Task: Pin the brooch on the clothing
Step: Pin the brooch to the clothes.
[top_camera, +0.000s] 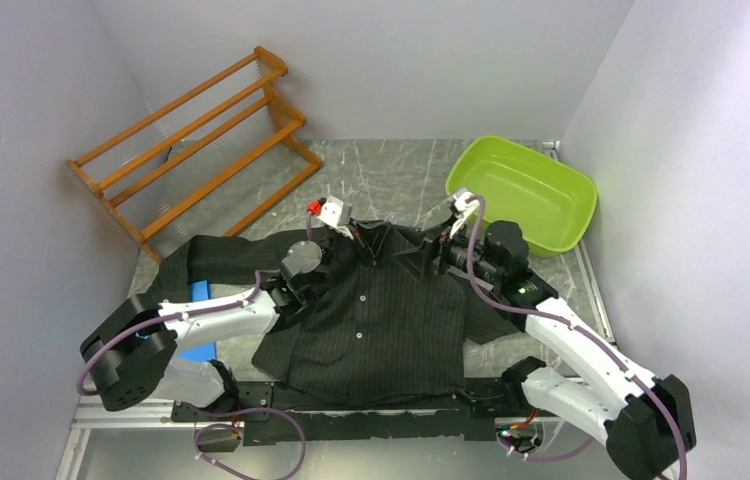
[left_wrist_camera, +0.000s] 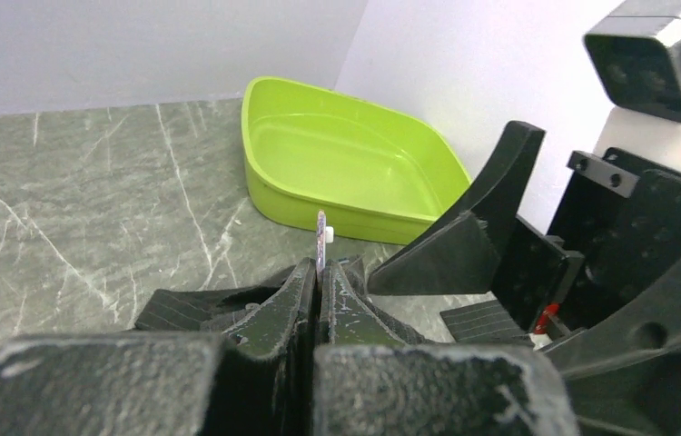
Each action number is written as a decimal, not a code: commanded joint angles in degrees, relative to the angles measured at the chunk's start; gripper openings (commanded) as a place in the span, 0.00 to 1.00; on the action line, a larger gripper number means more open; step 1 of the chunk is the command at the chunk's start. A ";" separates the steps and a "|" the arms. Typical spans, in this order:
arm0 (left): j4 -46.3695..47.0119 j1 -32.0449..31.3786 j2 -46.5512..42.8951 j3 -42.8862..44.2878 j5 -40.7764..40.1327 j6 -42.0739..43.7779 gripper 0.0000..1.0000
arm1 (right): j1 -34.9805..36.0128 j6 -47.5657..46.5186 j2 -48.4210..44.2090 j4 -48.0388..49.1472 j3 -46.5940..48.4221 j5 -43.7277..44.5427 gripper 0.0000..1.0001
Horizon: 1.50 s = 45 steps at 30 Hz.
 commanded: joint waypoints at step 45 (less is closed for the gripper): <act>9.01 7.02 -11.06 -5.87 28.70 -3.40 0.03 | -6.79 14.19 10.09 35.63 3.32 -35.00 0.40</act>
